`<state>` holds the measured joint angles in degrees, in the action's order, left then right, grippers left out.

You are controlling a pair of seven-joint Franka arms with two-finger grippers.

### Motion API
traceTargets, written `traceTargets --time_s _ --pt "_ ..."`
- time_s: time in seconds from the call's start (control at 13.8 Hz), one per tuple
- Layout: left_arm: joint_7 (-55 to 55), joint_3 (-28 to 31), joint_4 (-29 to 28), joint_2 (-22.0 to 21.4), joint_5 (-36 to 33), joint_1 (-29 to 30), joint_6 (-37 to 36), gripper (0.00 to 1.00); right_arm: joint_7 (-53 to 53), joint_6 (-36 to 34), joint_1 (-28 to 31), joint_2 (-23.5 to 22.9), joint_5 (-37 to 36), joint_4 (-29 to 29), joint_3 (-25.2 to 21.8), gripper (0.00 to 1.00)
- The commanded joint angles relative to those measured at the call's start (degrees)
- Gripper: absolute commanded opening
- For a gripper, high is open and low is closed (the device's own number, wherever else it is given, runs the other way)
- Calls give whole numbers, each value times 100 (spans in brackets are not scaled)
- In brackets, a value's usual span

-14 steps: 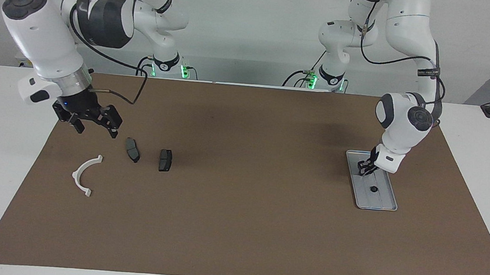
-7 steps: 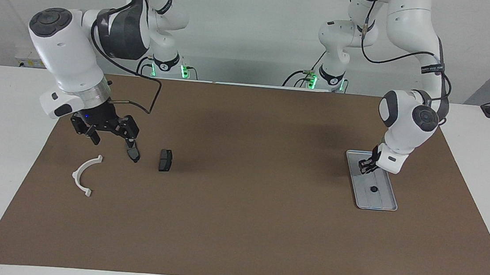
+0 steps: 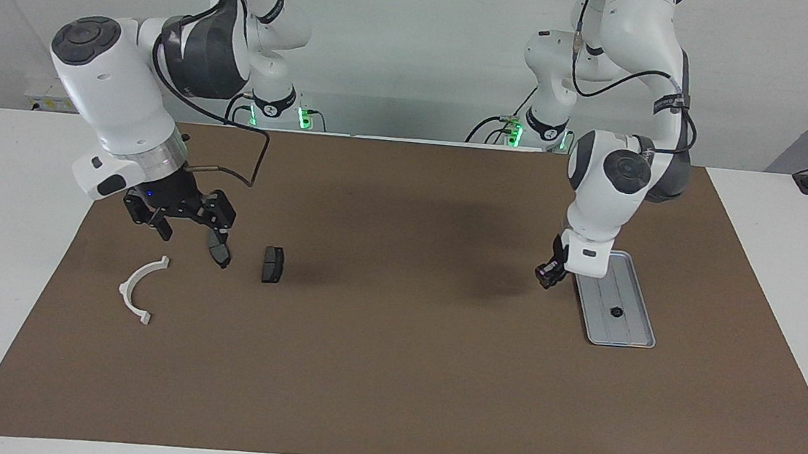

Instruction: Place bearing gear from tray to pile

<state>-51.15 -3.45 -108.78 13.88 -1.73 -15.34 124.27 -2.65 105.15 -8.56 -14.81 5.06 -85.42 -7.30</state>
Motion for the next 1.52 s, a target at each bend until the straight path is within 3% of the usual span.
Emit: traceTargets --time_s 0.0,0.29,0.44,0.8,0.87,1.09,1.16,1.45 --pt "-867 99 146 176 32 -687 246 18 116 -65 -163 -83 30 78 -52 100" --pt "-1484 125 357 729 6 -1461 651 18 150 93 -278 -154 30 69 -70 100" --pt "-1512 134 401 992 -55 -1524 669 18 334 137 -278 -154 30 60 -87 100" --pt "-1520 134 392 1046 -170 -1586 845 19 362 76 -260 -128 65 25 -140 100" --pt "-1520 134 392 1046 -170 -1586 853 27 362 50 -278 -119 65 -1 -201 100" --pt "-1520 134 392 1073 -170 -1568 889 82 370 49 -313 -136 65 -1 -254 100" --pt "-1520 134 392 1073 -179 -1568 889 89 370 58 -357 -154 65 -1 -324 100" --pt "-1477 239 576 1064 -196 -1463 347 87 292 111 -611 -197 109 8 -421 100"
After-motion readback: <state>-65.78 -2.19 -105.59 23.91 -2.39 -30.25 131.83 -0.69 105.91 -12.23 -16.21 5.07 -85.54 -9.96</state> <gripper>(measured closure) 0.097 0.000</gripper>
